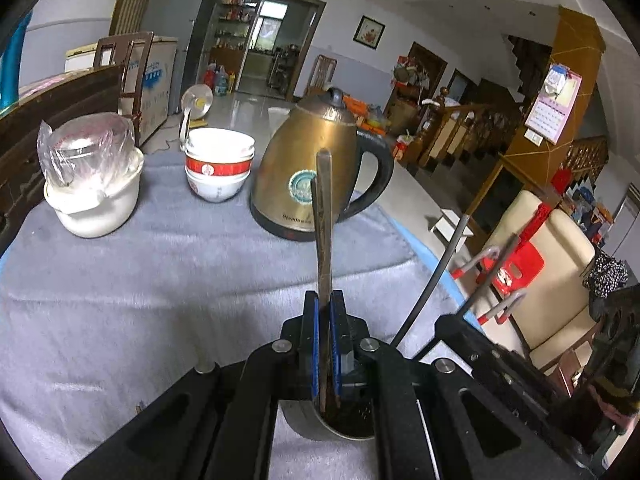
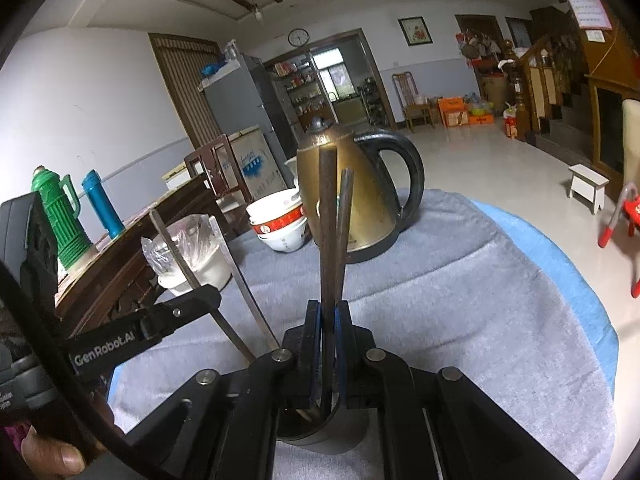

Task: Organize utensils
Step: 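Lower the right tool's chopstick into the cup while the left tool lowers its own, then open both tools and withdraw them back over the remaining chopsticks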

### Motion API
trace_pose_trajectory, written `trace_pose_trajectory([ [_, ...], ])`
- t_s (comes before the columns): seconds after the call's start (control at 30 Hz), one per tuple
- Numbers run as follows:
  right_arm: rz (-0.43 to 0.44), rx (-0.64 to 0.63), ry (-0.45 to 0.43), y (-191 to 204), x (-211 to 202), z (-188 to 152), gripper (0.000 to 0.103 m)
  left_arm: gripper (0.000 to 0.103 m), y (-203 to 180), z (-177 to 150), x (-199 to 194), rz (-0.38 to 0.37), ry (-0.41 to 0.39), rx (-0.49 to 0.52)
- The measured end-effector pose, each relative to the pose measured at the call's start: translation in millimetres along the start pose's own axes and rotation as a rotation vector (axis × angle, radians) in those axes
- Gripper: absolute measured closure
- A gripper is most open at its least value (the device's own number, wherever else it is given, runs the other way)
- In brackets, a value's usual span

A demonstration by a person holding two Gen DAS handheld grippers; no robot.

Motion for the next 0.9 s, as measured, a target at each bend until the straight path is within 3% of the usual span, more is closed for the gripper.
trace_pose_trajectory([
  [0.07, -0.009, 0.009, 0.014, -1.5, 1.1, 1.1, 0.093, 0.092, 1.8, -0.9, -0.9, -0.001, 0.015, -0.009],
  [0.13, -0.025, 0.014, 0.019, -3.5, 1.1, 3.0, 0.093, 0.072, 4.4, 0.6, -6.7, -0.002, 0.016, -0.022],
  [0.23, -0.043, 0.015, 0.013, -5.4, -6.7, 5.8, 0.089, 0.056, 9.7, 6.4, -27.8, -0.002, -0.026, -0.044],
  [0.33, -0.07, 0.023, -0.009, -8.1, -21.4, 9.4, 0.062, 0.052, 18.0, 7.1, -52.1, -0.01, -0.06, -0.072],
  [0.37, -0.08, 0.028, -0.022, -9.4, -28.0, 11.1, 0.038, 0.051, 21.3, 6.6, -58.8, -0.006, -0.07, -0.076],
  [0.4, -0.087, 0.03, -0.045, -10.0, -36.2, 12.0, 0.032, 0.048, 26.8, 3.5, -70.9, -0.001, -0.087, -0.08],
  [0.5, -0.101, 0.029, -0.077, -9.9, -57.5, 9.8, 0.032, 0.04, 45.8, -10.3, -95.7, 0.039, -0.113, -0.085],
  [0.63, -0.081, 0.029, -0.069, -3.4, -83.4, -9.3, 0.032, 0.03, 87.1, -44.0, -113.8, 0.157, -0.071, -0.101],
  [0.73, -0.063, -0.002, 0.038, 8.9, -83.4, -43.4, 0.032, 0.03, 127.6, -86.8, -114.7, 0.27, 0.022, -0.126],
  [0.83, -0.043, -0.027, 0.225, 22.1, -63.8, -91.6, 0.032, 0.03, 158.7, -128.5, -105.0, 0.342, 0.135, -0.175],
  [0.9, -0.032, -0.045, 0.296, 30.9, -54.2, -116.5, 0.032, 0.03, 170.8, -145.3, -99.5, 0.371, 0.184, -0.189],
])
Point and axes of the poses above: each gripper's, at about its wrist camera, not at the fingertips, and x roughly the way its jaws point, y to its left, z to its top, the point moved 7 cm from there along x, roughly the way its jaws point, and after that the axes turned 1 degree about -y, right-handed, at the moved point
